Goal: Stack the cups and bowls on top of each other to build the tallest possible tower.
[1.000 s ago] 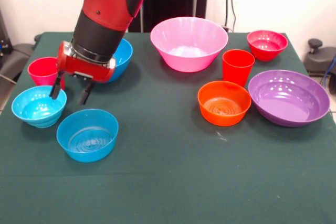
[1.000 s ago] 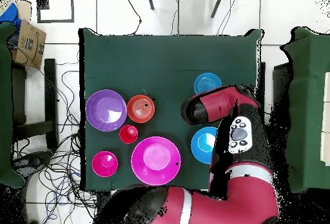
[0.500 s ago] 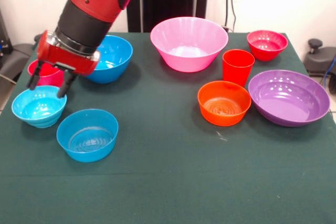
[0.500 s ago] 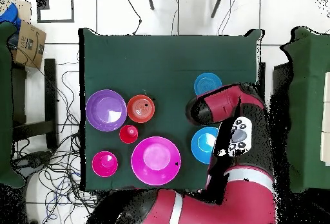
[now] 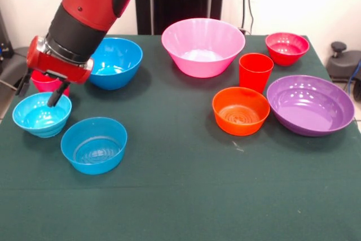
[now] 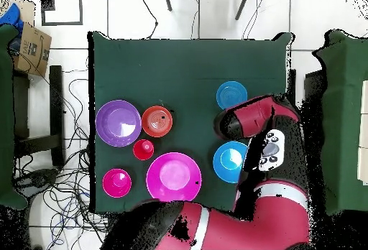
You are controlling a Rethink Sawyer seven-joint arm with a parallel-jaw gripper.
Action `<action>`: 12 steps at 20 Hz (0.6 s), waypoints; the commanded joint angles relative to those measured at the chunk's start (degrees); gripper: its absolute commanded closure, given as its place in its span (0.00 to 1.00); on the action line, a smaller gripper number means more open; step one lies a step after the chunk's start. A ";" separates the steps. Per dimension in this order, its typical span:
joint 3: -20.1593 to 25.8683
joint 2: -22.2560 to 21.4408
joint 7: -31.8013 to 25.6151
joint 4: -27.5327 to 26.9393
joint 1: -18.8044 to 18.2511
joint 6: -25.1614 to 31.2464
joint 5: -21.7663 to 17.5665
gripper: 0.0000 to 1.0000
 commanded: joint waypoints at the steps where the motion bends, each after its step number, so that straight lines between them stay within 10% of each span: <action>1: 9.12 2.68 -9.57 1.85 -3.29 3.37 2.68 0.00; 12: 15.79 -2.97 -16.04 7.86 -7.72 13.24 11.02 0.00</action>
